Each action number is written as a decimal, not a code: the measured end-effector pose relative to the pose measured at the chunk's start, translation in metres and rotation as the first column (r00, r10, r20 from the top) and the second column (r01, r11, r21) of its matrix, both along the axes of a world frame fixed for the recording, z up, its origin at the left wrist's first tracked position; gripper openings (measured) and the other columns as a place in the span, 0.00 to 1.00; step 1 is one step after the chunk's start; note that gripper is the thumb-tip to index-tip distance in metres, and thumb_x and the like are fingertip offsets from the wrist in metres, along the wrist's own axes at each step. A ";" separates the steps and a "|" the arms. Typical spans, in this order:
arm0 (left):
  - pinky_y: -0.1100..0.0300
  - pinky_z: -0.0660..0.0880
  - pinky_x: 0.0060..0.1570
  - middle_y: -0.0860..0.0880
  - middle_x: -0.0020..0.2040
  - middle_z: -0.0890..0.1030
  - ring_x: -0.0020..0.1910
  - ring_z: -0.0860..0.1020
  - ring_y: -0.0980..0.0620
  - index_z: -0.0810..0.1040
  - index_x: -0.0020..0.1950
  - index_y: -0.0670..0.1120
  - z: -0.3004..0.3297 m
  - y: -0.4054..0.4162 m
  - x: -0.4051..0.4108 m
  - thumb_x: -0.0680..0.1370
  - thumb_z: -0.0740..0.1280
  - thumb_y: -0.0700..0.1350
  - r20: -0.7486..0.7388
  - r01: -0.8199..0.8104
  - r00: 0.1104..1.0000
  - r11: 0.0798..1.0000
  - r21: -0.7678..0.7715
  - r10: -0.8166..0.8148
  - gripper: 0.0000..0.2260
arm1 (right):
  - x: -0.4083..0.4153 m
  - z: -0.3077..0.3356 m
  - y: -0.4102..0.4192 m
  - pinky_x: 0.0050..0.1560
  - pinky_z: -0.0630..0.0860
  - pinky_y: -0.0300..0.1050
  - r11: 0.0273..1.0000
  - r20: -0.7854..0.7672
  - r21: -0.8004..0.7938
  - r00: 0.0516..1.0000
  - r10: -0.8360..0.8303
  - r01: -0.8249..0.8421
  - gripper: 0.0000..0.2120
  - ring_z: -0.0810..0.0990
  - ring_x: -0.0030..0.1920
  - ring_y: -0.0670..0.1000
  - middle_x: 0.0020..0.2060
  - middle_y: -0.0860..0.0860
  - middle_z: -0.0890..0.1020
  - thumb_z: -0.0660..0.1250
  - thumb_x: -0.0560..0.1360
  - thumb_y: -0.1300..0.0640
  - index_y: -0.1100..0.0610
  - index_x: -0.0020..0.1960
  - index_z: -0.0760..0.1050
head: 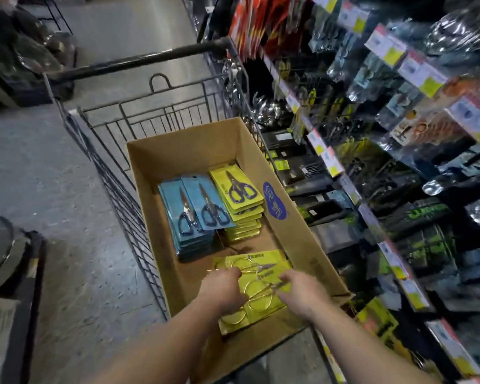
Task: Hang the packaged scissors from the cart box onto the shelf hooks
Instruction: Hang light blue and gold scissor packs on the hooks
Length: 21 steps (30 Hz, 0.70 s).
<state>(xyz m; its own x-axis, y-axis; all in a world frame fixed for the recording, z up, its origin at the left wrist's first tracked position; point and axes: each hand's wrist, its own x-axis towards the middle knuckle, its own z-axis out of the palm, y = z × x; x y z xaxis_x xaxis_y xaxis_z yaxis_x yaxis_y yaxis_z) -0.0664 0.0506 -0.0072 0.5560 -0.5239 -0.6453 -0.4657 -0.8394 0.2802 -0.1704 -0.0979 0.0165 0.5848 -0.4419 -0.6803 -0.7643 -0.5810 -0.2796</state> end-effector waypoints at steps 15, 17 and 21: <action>0.49 0.70 0.65 0.43 0.69 0.71 0.68 0.70 0.42 0.68 0.71 0.48 -0.087 -0.042 0.023 0.76 0.69 0.51 -0.176 0.169 0.973 0.982 0.087 -0.152 0.25 | 0.018 -0.063 0.005 0.57 0.73 0.44 0.967 -0.115 0.086 0.966 -0.231 0.242 0.19 0.76 0.63 0.56 0.64 0.52 0.78 0.67 0.77 0.52 0.48 0.68 0.73; 0.50 0.71 0.63 0.43 0.67 0.73 0.66 0.72 0.41 0.69 0.69 0.47 -0.094 -0.046 0.020 0.76 0.70 0.52 -0.168 0.172 0.973 0.981 0.089 -0.155 0.24 | 0.018 -0.067 0.005 0.57 0.73 0.44 0.965 -0.131 0.090 0.964 -0.232 0.245 0.19 0.76 0.63 0.56 0.64 0.52 0.78 0.67 0.77 0.51 0.49 0.67 0.73; 0.52 0.72 0.61 0.42 0.64 0.74 0.64 0.73 0.41 0.71 0.67 0.47 -0.099 -0.054 0.016 0.74 0.72 0.54 -0.182 0.118 0.978 0.988 0.096 -0.099 0.25 | 0.017 -0.071 0.003 0.59 0.73 0.45 0.960 -0.142 0.098 0.959 -0.247 0.262 0.20 0.76 0.64 0.56 0.65 0.52 0.77 0.68 0.77 0.51 0.48 0.69 0.72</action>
<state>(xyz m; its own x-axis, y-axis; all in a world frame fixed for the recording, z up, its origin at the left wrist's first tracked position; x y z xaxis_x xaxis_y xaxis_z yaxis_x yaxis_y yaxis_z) -0.0504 -0.0036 -0.1058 0.3718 -0.4987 -0.7829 -0.5070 -0.8156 0.2788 -0.1532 -0.0952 -0.0540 0.3688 -0.4796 -0.7962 -0.9160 -0.3328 -0.2239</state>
